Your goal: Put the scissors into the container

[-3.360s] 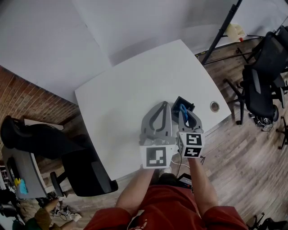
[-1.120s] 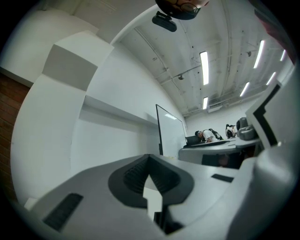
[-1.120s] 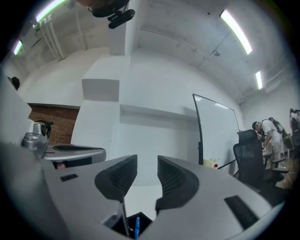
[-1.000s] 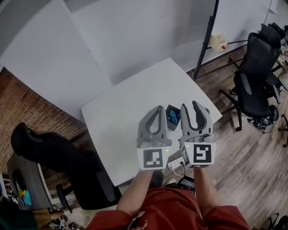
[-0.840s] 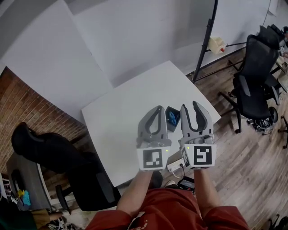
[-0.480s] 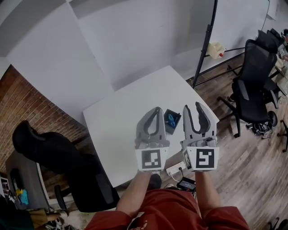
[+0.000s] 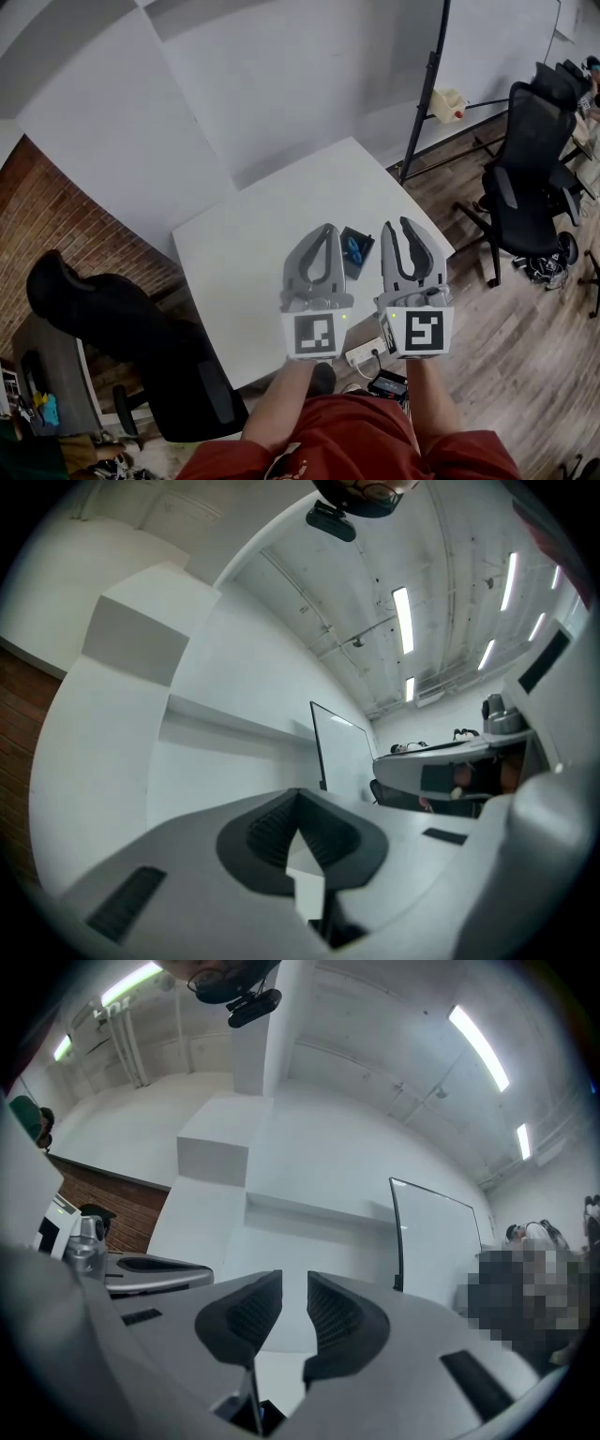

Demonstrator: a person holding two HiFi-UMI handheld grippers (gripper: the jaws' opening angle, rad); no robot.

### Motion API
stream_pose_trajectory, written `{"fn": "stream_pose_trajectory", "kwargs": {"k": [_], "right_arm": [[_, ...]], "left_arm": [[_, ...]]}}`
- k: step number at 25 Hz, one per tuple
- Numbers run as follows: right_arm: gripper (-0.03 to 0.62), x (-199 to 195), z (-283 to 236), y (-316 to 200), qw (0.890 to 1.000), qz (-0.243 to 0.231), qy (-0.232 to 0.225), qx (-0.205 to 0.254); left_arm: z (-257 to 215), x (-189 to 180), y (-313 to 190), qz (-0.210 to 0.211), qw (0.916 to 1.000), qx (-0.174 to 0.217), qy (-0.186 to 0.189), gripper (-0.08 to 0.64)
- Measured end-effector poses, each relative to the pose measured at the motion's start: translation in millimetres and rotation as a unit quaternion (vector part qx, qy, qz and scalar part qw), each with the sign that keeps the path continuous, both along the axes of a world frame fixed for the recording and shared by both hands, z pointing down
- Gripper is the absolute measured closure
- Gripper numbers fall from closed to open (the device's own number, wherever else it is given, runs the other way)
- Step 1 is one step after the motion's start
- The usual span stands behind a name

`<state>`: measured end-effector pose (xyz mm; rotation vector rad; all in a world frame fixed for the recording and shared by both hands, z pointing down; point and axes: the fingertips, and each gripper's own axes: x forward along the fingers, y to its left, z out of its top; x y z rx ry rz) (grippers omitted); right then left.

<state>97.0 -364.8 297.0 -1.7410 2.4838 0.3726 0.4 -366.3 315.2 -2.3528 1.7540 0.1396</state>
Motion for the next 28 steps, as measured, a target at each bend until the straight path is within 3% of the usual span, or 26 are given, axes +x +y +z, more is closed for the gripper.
{"fn": "stream_pose_trajectory", "kwargs": {"k": [12,28], "right_arm": [[0.578,6.9,3.3,-0.4,1.0,-0.014,-0.008,-0.007],[0.583,1.9,13.3,-4.7,1.0,-0.012,0.002,-0.019]], "left_arm": [[-0.6,12.0,1.1,0.006,1.0,0.002,-0.003,0.549],[1.9,6.4,0.3,0.0,1.0,-0.002,-0.007,0.549]]}}
